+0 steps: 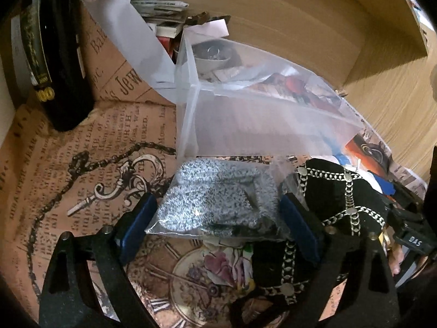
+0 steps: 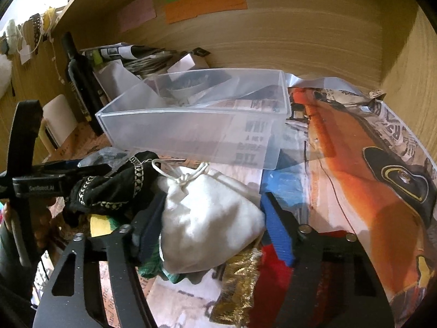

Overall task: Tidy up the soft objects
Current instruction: 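Grasp the silver sequined pouch with the left tool while the right tool grasps the white drawstring bag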

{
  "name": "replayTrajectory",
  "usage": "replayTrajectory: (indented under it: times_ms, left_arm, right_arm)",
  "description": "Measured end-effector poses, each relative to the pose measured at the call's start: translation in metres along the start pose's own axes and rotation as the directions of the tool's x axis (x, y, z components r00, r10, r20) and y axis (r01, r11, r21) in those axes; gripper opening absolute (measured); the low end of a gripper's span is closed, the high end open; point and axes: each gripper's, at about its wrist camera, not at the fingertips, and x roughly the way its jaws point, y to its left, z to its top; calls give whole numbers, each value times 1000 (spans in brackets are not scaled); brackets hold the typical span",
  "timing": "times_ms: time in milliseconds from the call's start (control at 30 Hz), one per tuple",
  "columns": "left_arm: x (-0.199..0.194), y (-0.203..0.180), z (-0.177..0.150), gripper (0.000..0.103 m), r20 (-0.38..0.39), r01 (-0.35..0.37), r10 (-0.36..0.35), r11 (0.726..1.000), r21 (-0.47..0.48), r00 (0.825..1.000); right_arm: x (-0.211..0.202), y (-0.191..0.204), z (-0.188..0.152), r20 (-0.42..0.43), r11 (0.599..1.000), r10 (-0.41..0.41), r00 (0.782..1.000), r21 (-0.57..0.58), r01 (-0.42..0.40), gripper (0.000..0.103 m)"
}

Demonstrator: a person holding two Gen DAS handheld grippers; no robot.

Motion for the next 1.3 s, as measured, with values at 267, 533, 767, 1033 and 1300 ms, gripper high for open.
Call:
replayTrajectory:
  times_ms: [267,533,767,1033,1300]
  left_arm:
    - [-5,5,-3,56,12,17,-17,1000,-6,1000]
    - [-29,-2,-8,45,95,-42,39,998,36,995]
    - [-69,-12,-4,45,198,-25,14,998,55,980]
    - [-100,-34,25,45,330,-24,-10,995,97,944]
    - [-88,-48,60,45,349,-44,1,992,115,937]
  right_arm:
    - [-1,-4,-2,13,1000,19,1000,13,-20,32]
    - [-16,-10,2,71,1000,-17,997,28,15,27]
    - [-41,-15,14,155,998,-52,987,43,46,27]
    - [-64,-13,41,265,998,-56,963,31,49,27]
    - [-63,-8,71,329,998,-48,943,-11,55,27]
